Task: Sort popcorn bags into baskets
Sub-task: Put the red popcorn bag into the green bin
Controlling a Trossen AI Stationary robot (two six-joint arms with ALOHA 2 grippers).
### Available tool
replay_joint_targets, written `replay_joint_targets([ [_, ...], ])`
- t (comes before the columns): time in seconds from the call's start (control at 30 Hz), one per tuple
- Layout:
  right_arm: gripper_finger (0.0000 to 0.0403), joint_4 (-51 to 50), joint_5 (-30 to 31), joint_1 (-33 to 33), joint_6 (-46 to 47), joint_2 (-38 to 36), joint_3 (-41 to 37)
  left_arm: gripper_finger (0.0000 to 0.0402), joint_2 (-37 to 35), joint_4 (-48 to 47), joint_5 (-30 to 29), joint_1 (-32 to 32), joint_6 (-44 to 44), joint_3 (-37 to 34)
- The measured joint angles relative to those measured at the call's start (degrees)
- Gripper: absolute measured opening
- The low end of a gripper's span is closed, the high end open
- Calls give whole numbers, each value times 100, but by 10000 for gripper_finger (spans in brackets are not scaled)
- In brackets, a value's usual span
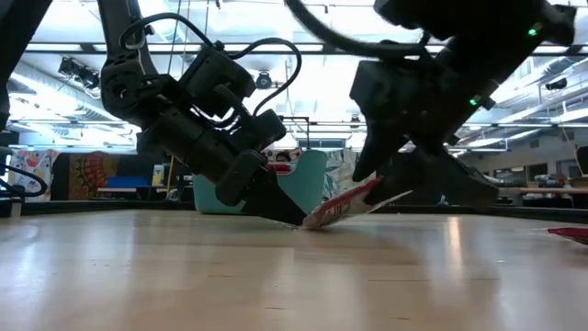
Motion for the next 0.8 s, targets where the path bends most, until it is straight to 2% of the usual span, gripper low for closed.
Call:
replay_joint_targets([
  [0.17,141,9,-121,-161,-36,0,0,194,0,0,46,4,2,0],
  [0.4,26,37,-475,-209,-21,-1,1,194,-117,-156,87,-1,128,-4],
  [0.5,23,66,-476,-210,11,-12,11,194,-444,-507,117,-5,162,-84],
  [0.6,38,52,-466,-210,32,-13,15,194,-890,-759,70,-7,145,-209],
  [0.8,25,-480,-298,-223,26,-13,344,194,-1828,-922,-515,-5,131,-794],
])
